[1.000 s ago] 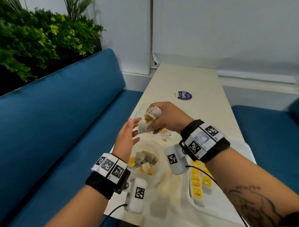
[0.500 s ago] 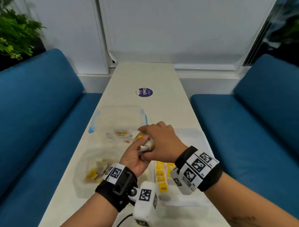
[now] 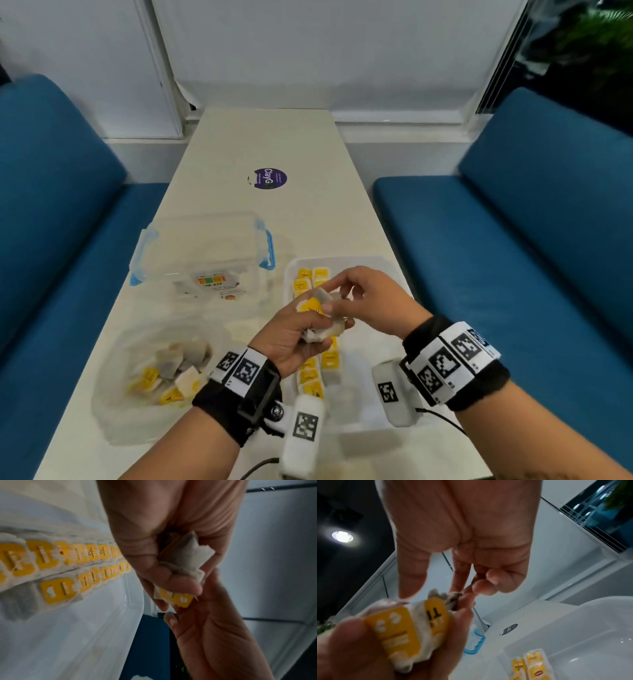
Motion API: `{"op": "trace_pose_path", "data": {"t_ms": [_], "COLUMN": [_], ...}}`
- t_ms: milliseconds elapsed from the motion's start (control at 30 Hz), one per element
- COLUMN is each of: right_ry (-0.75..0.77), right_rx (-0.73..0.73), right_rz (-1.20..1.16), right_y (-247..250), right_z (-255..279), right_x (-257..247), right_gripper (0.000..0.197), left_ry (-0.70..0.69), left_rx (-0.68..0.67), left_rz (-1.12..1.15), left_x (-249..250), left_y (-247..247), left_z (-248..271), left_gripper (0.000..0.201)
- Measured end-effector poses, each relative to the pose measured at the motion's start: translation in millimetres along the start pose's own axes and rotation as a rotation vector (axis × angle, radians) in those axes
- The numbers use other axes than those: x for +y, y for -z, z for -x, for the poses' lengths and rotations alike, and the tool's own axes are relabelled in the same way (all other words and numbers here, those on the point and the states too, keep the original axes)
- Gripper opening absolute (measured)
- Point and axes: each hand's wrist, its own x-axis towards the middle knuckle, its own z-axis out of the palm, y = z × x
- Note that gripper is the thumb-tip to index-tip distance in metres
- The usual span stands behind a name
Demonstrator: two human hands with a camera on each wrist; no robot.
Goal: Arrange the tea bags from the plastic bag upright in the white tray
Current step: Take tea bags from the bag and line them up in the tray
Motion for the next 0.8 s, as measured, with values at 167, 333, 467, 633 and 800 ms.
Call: {"op": "trace_pose_path", "data": {"t_ms": [167, 333, 467, 633, 800], "right_ry": [-0.063, -0.205, -0.216, -0.237, -0.023], "right_rx": [0.045, 0.159, 0.176, 0.152, 0.07], "right_rz": [0.024, -0.245, -0.462, -0.31, 0.165], "right_y": [-1, 4, 4, -9, -2], "right_z": [0, 1, 3, 7, 12], "right_x": [13, 14, 14, 16, 12], "right_gripper": [0.008, 0.013, 0.012, 0.016, 0.044], "left_ry": [0.041, 0.048, -0.005, -0.024, -0.038], "left_rx": [0.004, -0.008, 0.087, 0.231, 0.282], "left_rz": [-0.004, 0.156, 0.093, -0.115, -0.425], "left_x": [-6, -8, -9, -11, -3], "left_y": [-3, -1, -2, -3, 5], "left_z": [-2, -1, -4, -8, -6], "left_gripper": [0.042, 0.043, 0.029, 0.007, 0.019]}}
